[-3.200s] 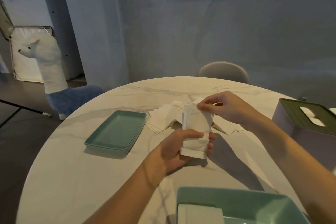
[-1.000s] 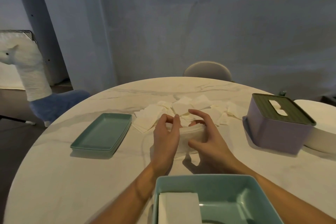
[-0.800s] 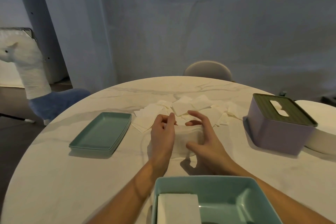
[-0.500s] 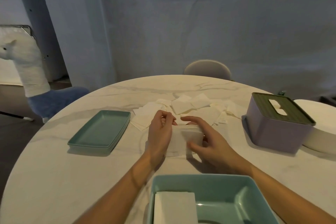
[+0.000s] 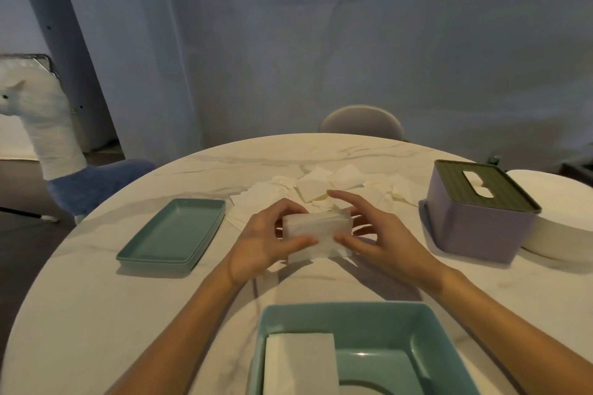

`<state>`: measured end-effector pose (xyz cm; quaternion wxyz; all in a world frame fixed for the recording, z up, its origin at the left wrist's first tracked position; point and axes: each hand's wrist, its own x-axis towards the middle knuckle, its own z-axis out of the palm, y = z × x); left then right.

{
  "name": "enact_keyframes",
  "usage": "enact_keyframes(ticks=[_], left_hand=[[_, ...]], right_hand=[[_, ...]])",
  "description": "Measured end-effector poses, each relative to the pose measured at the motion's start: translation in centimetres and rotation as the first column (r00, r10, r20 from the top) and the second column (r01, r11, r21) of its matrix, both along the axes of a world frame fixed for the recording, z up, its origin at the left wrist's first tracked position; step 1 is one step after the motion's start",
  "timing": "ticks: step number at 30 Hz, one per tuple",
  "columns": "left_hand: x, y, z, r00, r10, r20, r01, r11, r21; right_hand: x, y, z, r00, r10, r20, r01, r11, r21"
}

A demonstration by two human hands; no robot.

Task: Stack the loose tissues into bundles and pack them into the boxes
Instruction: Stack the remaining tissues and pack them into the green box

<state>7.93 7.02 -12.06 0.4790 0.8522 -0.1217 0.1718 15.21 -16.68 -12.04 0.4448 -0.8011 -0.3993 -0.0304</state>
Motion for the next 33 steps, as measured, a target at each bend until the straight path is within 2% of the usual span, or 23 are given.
enact_keyframes(ticks=[3,7,12,14,16,18,21,23,26,29,33], left_hand=[[0.0,0.4,0.2,0.999,0.001,-0.037,-0.003,0.999,-0.054],[-0.3,0.4,0.1,0.997,0.012,-0.073,-0.015,0.999,-0.04],[-0.5,-0.5,1.6,0.995,0.098,0.001,-0.098,0.995,0.021],[-1.1,-1.2,3.2,0.992,0.129,0.002,-0.129,0.991,0.025],[-2.1,-2.0,5.0,0.985,0.171,-0.015,-0.17,0.985,0.022],[-3.9,-3.3,6.7,0.977,0.21,-0.022,-0.21,0.978,0.013],[-7.1,-5.3,9.2,0.978,0.175,-0.11,-0.183,0.98,-0.071],[-9.5,-6.4,10.4,0.968,0.123,-0.219,-0.155,0.979,-0.135],[-12.7,-7.7,10.7,0.916,0.084,-0.393,-0.119,0.991,-0.066],[-14.9,-8.7,9.9,0.877,0.057,-0.476,-0.07,0.998,-0.009],[-16.4,-10.1,8.6,0.849,0.026,-0.528,0.003,0.999,0.053]], right_hand=[[0.2,-0.2,-0.3,0.999,0.006,0.049,-0.002,0.997,-0.083],[0.1,-0.6,-0.5,0.995,-0.005,0.098,0.018,0.99,-0.139],[-0.5,-0.2,1.8,0.996,-0.075,-0.054,0.073,0.997,-0.037],[-1.4,-0.5,3.4,0.978,-0.045,-0.203,0.062,0.995,0.075],[-2.7,-1.2,5.0,0.934,0.055,-0.354,0.016,0.981,0.195],[-4.2,-2.4,6.4,0.91,0.135,-0.393,-0.035,0.967,0.252],[-6.1,-3.9,9.0,0.912,0.123,-0.392,-0.025,0.969,0.246],[-7.3,-4.7,10.6,0.904,0.084,-0.42,-0.021,0.988,0.151],[-8.8,-5.2,12.0,0.934,-0.043,-0.354,-0.012,0.988,-0.152],[-10.0,-5.3,12.5,0.957,-0.072,-0.28,-0.044,0.921,-0.387],[-11.1,-5.7,12.6,0.961,-0.09,-0.26,-0.072,0.83,-0.553]])
